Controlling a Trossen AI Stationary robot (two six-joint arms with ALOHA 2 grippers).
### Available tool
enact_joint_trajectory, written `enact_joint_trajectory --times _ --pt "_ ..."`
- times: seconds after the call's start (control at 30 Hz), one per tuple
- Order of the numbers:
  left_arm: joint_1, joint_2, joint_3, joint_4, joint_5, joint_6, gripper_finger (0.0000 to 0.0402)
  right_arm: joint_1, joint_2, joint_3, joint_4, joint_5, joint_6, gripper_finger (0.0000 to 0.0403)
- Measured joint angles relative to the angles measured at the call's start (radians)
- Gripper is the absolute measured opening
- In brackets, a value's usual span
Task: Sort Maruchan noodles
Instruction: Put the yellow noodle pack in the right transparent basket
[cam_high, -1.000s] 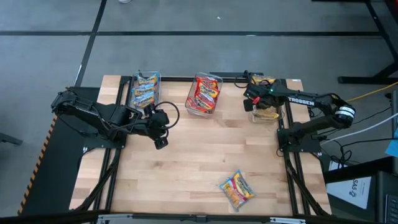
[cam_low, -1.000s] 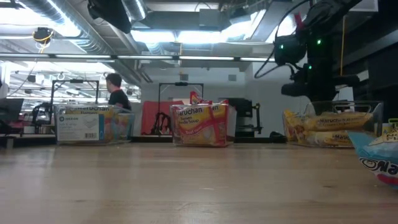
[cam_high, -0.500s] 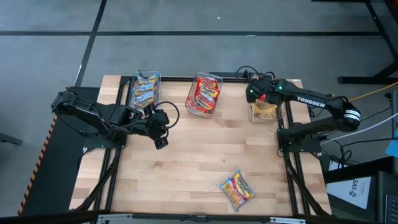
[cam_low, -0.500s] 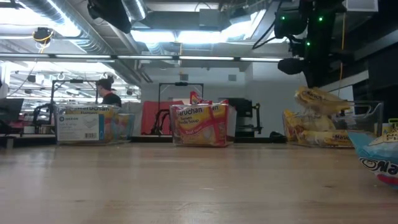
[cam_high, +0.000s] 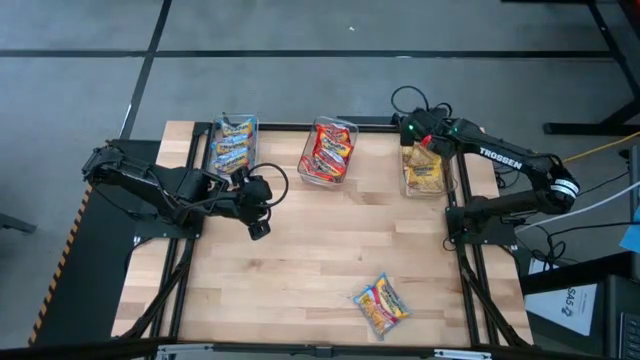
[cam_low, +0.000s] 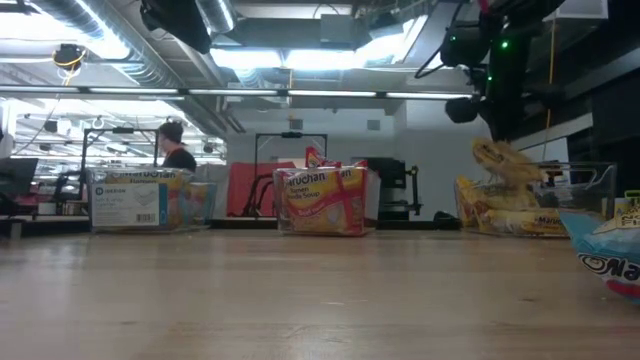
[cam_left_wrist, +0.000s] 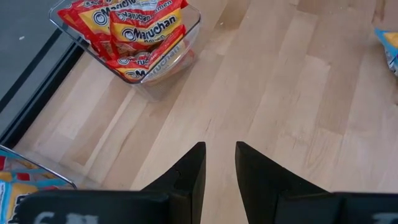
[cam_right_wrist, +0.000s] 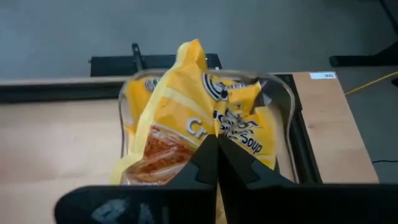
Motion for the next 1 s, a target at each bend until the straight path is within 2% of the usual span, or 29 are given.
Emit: enact_joint_trajectory --times 0.23,0.53,0.67,0.83,1.0 --pt "0.000 0.000 0.000 0.000 0.007 0.000 0.0080 -0.057 0.070 -0.012 0.018 -0.072 -0.038 0.0000" --pt "0.000 0.000 0.000 0.000 0.008 0.000 0.0080 -0.054 0.210 -0.024 0.043 -0.209 -0.056 0.0020" --pt "0.000 0.000 0.000 0.000 0.015 -0.001 0.0080 -0.054 0.226 -0.023 0.045 -0.218 -0.056 0.0049" --pt "0.000 0.000 0.000 0.000 0.033 -0.001 0.0080 -0.054 0.208 -0.023 0.043 -0.222 -0.055 0.0104" --pt "0.000 0.000 0.000 0.000 0.033 -0.001 0.0080 -0.054 0.178 -0.023 0.040 -0.317 -0.054 0.0153"
